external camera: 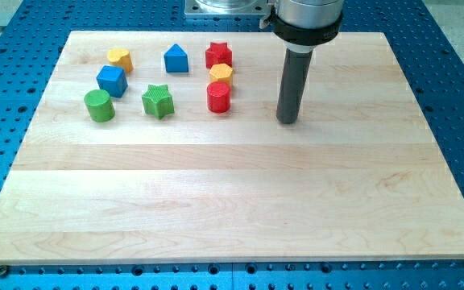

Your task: Push the red star into the triangle

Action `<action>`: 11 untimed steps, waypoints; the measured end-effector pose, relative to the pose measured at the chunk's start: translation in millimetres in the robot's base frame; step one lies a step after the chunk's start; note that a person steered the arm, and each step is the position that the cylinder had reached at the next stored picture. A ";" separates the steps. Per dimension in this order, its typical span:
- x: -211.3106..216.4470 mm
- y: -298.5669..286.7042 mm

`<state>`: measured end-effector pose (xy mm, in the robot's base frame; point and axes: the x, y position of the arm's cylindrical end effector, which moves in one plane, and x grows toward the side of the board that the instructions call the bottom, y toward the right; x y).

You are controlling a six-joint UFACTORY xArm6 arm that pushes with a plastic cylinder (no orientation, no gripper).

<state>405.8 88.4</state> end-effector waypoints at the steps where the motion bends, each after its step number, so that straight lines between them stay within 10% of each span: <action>1: 0.0 0.0; 3: 13.5 -41.5; 7: -128.2 -91.5; 11: -56.2 -66.2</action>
